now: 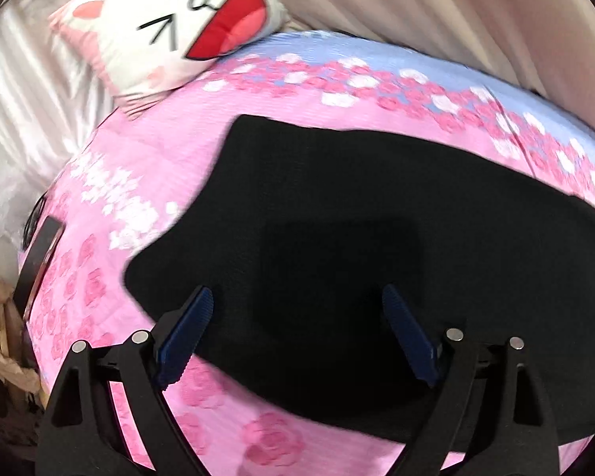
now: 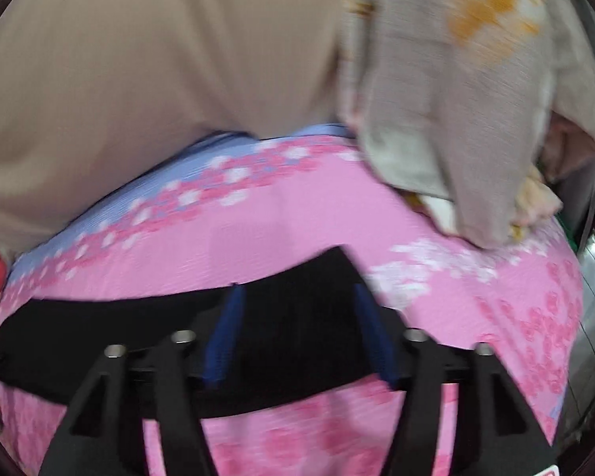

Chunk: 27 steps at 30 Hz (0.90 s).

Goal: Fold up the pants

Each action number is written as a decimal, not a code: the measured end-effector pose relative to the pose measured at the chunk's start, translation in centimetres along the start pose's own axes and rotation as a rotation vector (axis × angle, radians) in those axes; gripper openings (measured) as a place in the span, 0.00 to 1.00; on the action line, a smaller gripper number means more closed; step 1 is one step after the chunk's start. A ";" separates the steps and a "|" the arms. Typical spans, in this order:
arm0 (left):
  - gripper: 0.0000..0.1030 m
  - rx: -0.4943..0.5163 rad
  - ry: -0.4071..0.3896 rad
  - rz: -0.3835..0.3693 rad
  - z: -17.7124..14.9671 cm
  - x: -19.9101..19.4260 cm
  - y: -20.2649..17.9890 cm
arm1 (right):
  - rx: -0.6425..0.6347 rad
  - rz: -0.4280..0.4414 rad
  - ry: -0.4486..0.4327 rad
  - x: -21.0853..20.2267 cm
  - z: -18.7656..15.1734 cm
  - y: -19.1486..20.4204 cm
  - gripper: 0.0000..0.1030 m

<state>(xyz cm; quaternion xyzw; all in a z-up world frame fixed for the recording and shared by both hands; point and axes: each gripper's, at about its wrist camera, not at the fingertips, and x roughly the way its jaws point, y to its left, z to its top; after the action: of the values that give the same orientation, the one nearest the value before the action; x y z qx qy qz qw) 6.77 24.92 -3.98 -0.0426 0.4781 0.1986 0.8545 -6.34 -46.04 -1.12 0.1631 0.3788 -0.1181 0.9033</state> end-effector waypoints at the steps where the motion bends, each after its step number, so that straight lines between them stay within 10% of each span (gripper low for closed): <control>1: 0.83 -0.022 0.002 -0.016 -0.2 -0.1 1.0 | -0.042 0.036 0.026 0.3 -0.7 1.9 0.61; 10: 0.78 -0.286 0.133 -0.241 -1.6 2.9 10.0 | -0.167 0.288 0.200 3.1 -7.5 14.9 0.61; 12: 0.61 -0.281 0.113 -0.285 -1.5 2.3 10.1 | -0.171 0.363 0.241 3.7 -8.0 17.5 0.61; 17: 0.60 -0.280 0.138 -0.403 -0.7 2.6 10.0 | -0.367 0.530 0.280 3.2 -10.6 28.3 0.61; 21: 0.25 -0.253 0.096 -0.346 0.6 2.3 9.9 | -0.636 0.543 0.241 2.8 -14.0 36.7 0.61; 25: 0.16 -0.252 0.082 -0.407 2.2 2.0 10.8 | -0.851 0.472 0.156 3.4 -16.5 42.5 0.59; 27: 0.14 -0.242 0.079 -0.418 2.7 1.9 10.9 | -0.885 0.433 0.196 5.3 -16.9 44.0 0.12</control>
<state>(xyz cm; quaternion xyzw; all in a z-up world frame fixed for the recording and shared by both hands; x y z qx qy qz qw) 5.68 36.19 -2.80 -0.2505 0.4647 0.0713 0.8463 1.22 0.40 -7.10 -0.1507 0.4331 0.2597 0.8499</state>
